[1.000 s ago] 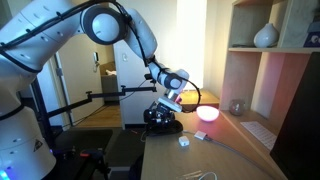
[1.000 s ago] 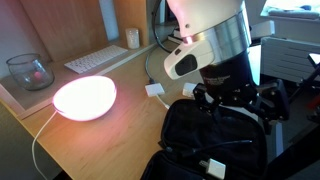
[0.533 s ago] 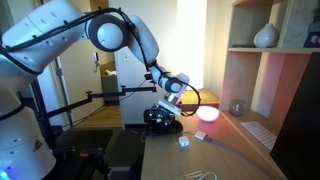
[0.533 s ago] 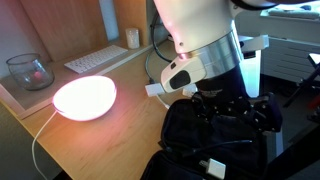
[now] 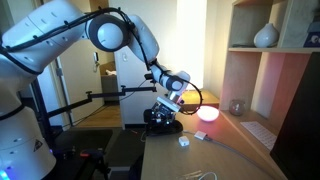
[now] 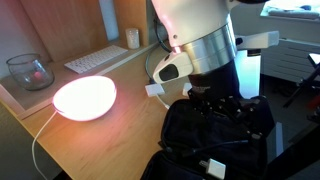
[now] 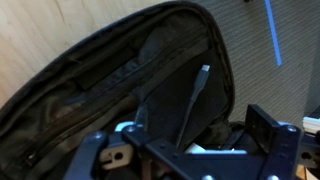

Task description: Remove the black cable from the case and put it on the table

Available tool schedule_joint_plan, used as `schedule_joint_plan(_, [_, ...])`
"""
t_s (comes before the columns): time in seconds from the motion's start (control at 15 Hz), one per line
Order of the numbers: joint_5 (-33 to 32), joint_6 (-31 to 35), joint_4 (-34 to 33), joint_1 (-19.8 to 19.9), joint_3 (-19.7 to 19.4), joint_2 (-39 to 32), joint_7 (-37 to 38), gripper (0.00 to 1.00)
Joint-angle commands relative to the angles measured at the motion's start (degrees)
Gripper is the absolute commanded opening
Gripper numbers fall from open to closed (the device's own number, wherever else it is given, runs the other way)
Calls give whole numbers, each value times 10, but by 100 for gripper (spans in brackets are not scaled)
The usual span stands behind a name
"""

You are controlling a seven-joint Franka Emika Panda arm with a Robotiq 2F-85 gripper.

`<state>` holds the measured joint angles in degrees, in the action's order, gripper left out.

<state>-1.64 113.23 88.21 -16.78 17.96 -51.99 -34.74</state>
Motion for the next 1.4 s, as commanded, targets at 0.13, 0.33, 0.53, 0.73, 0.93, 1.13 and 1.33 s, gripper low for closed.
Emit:
schedule_joint_plan(0.13, [-47, -4, -9, -33, -16, -1, 72, 100])
schedule_joint_plan(0.33, [-96, -1, -7, -57, -31, 0, 115, 100])
schedule_joint_plan(0.53, [-128, 1, -4, -75, -40, -2, 148, 100])
schedule_joint_plan(0.73, [-149, -5, -6, -89, -46, -6, 175, 100])
schedule_joint_plan(0.93, [-159, -11, -9, -97, -46, -11, 182, 100])
schedule_joint_plan(1.13, [-174, -17, -9, -107, -45, -15, 176, 100])
schedule_joint_plan(1.33, [-184, -19, -10, -115, -45, -19, 176, 100])
